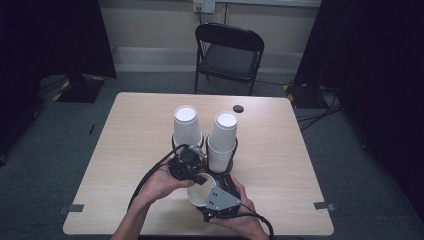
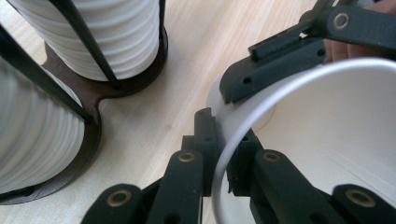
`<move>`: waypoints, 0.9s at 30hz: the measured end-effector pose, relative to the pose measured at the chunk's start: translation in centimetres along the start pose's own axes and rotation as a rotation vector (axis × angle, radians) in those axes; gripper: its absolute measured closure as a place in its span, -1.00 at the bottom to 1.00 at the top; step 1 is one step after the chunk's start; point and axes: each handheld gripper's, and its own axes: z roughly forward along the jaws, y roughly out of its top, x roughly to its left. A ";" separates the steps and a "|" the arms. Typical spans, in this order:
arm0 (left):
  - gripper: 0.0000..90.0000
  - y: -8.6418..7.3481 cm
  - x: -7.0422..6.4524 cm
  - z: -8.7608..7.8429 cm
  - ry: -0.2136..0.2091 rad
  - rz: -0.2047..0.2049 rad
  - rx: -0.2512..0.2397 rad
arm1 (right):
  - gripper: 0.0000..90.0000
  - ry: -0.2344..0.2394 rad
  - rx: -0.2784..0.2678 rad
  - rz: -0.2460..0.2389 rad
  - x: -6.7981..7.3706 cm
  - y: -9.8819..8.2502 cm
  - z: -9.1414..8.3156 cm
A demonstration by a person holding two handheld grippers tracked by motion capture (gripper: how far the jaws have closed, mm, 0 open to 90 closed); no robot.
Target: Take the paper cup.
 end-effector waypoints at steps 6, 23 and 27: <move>0.75 -0.1 -0.1 -0.6 0.019 -0.006 -0.051 | -0.75 -0.015 -0.027 0.052 -0.6 -0.2 -0.4; 0.55 -1.0 -0.9 -1.0 0.123 0.031 -0.228 | -0.74 -0.027 -0.044 0.208 -1.7 -1.6 -1.2; 0.48 -1.5 -1.0 -1.0 0.131 0.039 -0.305 | -0.74 -0.031 -0.037 0.224 -1.9 -1.8 -1.3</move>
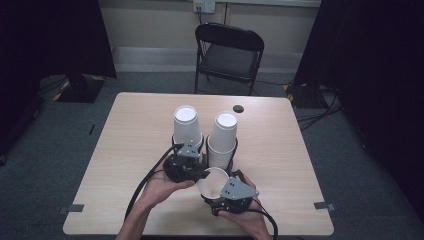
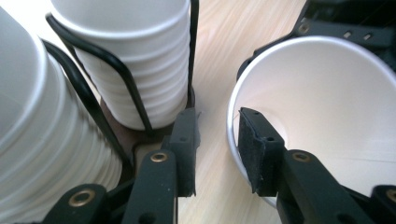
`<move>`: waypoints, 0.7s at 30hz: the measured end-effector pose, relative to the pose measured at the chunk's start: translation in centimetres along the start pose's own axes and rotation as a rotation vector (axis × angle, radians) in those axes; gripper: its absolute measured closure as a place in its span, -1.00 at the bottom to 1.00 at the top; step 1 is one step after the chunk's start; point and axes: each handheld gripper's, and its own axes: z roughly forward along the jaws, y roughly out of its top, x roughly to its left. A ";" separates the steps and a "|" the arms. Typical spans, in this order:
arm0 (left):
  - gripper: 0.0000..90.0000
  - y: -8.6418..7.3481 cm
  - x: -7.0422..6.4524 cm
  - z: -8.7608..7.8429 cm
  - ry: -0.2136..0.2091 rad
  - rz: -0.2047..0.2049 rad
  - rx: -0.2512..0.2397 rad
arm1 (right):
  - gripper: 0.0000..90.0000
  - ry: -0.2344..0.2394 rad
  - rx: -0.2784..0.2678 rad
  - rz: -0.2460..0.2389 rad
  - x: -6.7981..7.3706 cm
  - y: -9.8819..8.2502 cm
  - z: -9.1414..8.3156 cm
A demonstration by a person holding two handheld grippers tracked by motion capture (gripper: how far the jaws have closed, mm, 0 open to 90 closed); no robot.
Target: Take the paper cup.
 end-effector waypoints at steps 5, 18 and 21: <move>0.39 -0.7 0.4 -0.2 0.006 -0.028 -0.059 | -0.74 -0.009 -0.004 0.042 -0.5 -0.4 -0.2; 0.02 -2.3 0.6 -1.1 0.029 -0.088 -0.227 | -0.74 -0.068 0.009 0.101 -1.0 -1.4 -1.0; -0.08 -2.7 0.5 -1.2 0.070 -0.097 -0.226 | -0.74 -0.079 -0.002 0.119 -1.3 -1.5 -1.4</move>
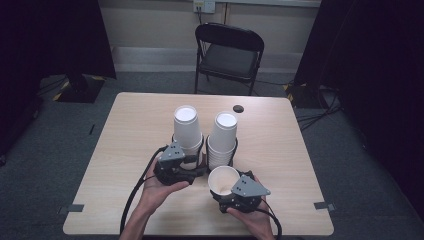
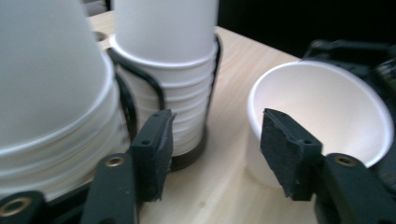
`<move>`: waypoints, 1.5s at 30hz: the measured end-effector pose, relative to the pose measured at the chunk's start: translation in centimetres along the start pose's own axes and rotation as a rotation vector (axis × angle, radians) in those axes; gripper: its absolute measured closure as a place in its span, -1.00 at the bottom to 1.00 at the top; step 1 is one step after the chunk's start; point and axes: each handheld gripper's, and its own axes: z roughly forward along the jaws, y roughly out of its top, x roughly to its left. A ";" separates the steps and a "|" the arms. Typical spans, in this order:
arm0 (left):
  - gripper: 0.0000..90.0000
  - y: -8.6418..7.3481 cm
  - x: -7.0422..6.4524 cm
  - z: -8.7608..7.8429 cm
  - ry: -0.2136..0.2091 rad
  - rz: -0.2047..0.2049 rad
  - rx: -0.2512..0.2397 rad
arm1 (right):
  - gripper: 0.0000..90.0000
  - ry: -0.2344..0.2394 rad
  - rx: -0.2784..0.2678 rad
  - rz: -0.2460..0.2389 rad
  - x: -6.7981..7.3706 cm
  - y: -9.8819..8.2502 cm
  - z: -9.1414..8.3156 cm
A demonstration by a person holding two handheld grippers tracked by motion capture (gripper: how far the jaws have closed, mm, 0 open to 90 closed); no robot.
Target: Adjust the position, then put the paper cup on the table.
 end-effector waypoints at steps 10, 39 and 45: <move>-0.36 -1.5 0.3 -0.4 0.093 -0.011 -0.019 | -0.74 -0.037 -0.021 0.084 -1.6 -0.5 -1.2; -0.64 -9.6 1.7 -1.3 0.331 -0.130 -0.159 | -0.73 -0.138 -0.066 0.231 -5.9 -1.1 -2.4; -0.65 -10.6 1.5 -0.8 0.363 -0.124 -0.194 | -0.73 -0.180 -0.077 0.232 -7.6 -1.3 -2.1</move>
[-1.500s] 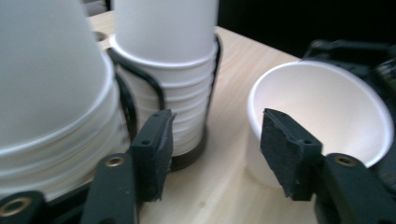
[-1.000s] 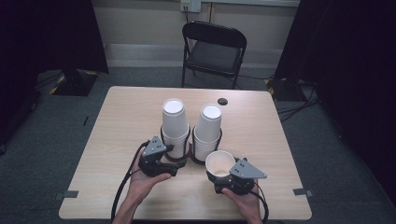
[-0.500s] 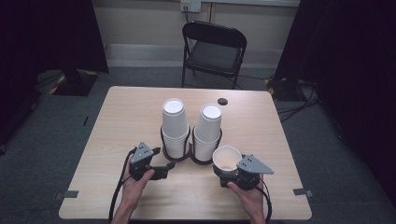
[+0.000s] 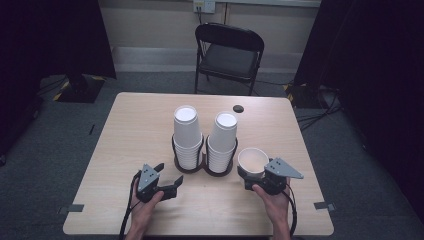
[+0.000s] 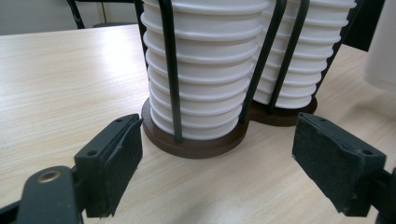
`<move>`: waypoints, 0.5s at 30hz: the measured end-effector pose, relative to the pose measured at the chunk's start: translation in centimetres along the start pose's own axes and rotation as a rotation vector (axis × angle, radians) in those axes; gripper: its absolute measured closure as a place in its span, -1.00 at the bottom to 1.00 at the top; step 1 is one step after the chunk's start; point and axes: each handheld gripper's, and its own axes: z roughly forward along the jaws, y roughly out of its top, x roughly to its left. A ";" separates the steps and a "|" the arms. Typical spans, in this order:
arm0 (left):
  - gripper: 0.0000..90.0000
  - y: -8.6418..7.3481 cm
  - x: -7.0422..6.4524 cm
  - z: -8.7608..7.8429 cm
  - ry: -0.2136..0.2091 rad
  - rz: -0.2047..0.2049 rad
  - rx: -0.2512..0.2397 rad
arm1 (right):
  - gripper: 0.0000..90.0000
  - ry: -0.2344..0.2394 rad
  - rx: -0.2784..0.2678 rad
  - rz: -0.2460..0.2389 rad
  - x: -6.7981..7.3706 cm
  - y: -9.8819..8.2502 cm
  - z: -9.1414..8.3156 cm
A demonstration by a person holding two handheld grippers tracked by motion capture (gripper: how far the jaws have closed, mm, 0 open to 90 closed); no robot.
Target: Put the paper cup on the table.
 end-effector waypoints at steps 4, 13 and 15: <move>-0.65 -0.5 -0.2 0.2 0.034 -0.001 -0.016 | -0.74 -0.042 -0.008 0.005 -1.1 0.4 0.5; -0.65 -0.8 -0.8 0.0 0.084 0.031 -0.042 | -0.73 -0.097 -0.023 0.050 -3.3 1.1 1.5; -0.65 -0.8 -0.8 -0.2 0.109 0.016 -0.062 | -0.74 -0.120 -0.020 0.040 -3.8 1.1 2.0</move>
